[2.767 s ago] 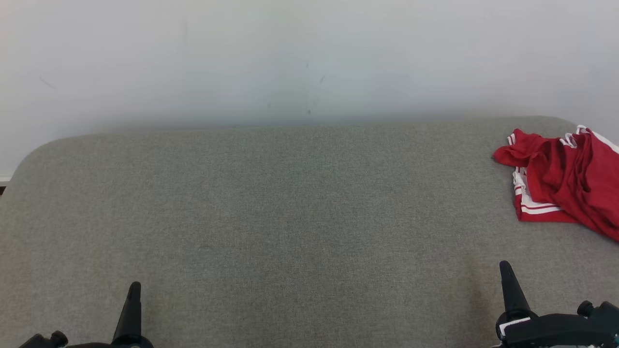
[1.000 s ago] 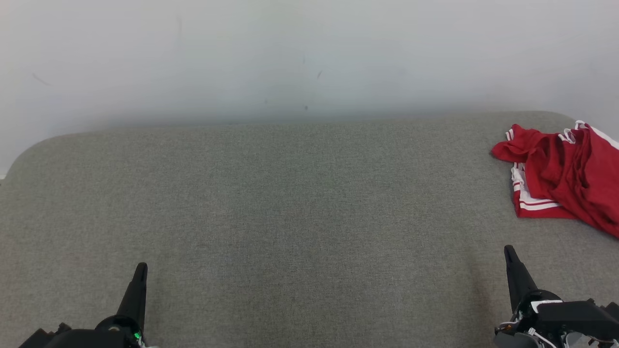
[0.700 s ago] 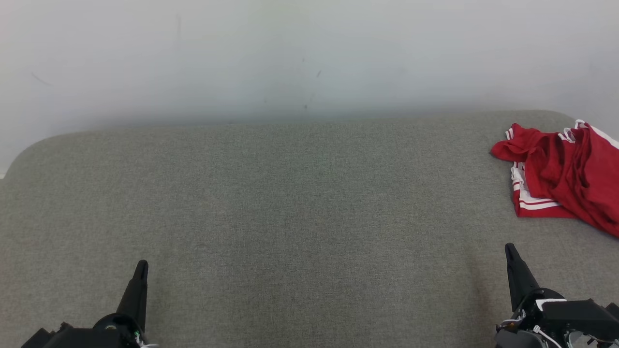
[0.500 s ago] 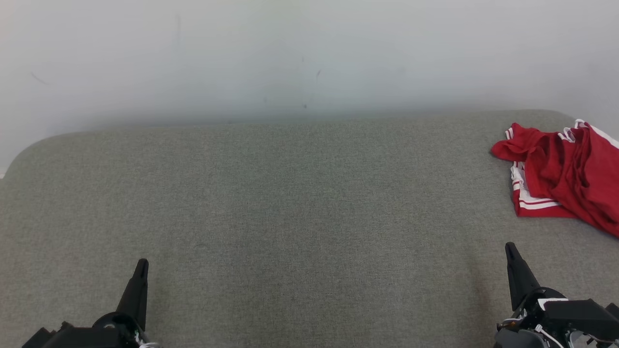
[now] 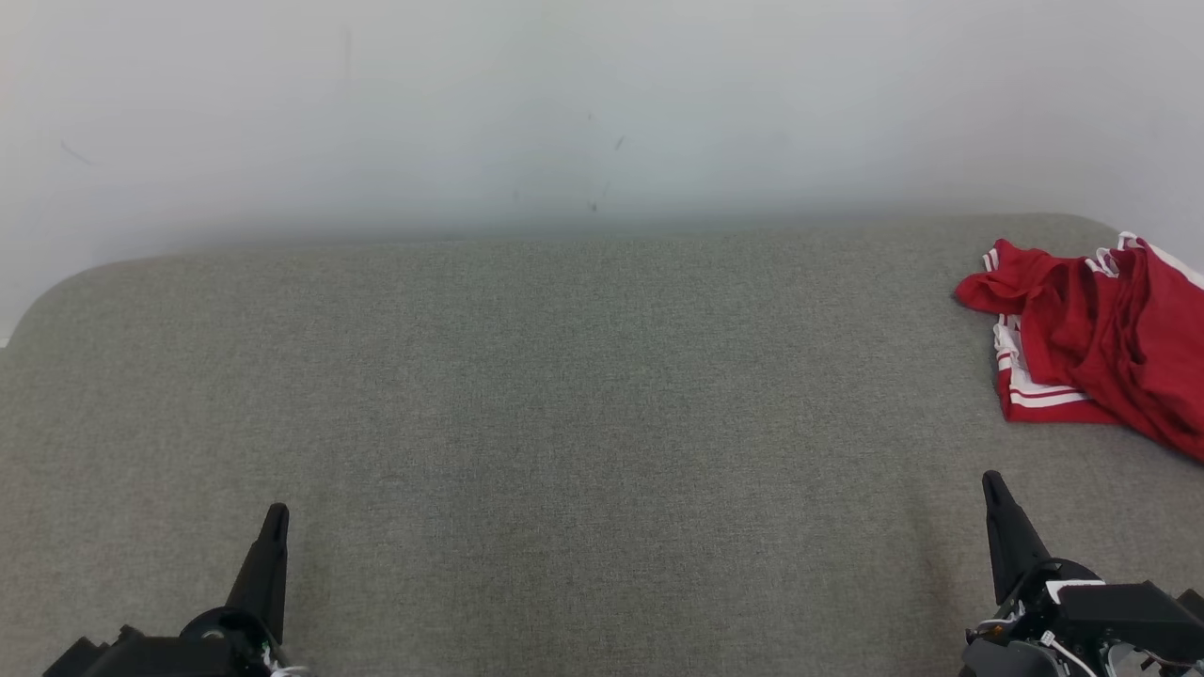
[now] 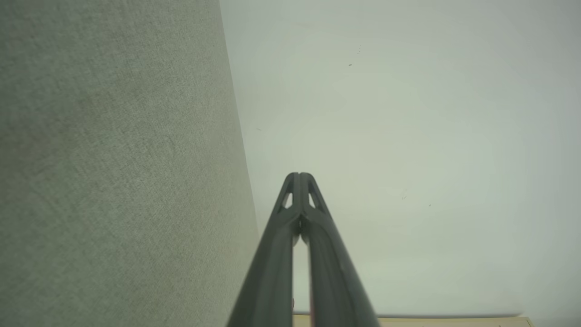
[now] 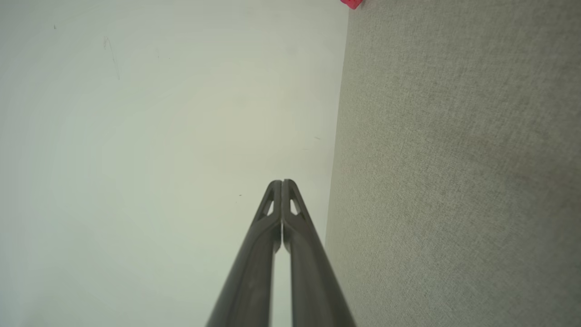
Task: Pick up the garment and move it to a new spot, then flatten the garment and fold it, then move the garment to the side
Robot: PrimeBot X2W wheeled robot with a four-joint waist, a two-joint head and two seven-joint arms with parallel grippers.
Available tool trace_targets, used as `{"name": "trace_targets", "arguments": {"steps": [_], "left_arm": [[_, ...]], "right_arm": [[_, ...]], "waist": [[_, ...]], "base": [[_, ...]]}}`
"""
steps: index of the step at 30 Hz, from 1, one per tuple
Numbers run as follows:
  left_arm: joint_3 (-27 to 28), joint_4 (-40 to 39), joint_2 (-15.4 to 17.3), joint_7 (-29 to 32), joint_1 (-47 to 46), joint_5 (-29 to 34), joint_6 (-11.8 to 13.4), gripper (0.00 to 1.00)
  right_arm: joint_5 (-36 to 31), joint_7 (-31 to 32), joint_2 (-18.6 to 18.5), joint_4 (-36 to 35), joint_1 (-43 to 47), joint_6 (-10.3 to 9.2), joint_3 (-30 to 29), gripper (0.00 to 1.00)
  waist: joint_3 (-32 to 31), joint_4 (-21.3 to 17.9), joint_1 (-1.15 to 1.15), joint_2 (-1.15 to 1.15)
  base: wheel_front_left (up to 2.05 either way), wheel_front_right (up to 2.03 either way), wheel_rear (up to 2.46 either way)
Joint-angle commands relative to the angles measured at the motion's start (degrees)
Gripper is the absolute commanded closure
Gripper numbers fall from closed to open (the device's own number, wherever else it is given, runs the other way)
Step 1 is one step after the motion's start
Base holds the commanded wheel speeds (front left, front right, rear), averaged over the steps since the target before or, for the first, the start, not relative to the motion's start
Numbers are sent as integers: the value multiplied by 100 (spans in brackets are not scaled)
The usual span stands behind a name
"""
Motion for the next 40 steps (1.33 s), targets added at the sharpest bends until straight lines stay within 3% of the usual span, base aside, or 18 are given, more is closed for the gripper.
{"name": "trace_targets", "arguments": {"steps": [1, 40], "left_arm": [[16, -2, -6, 20, -62, -21, 6, 100], [15, -4, -6, 19, -61, -23, 6, 100]], "right_arm": [[3, 22, 12, -13, -41, -12, -15, 100], [6, 19, 11, -13, -40, -12, -11, 100]], "waist": [[0, 0, 0, 0], [0, 0, 0, 0]], "base": [[0, 0, 0], [0, 0, 0]]}}
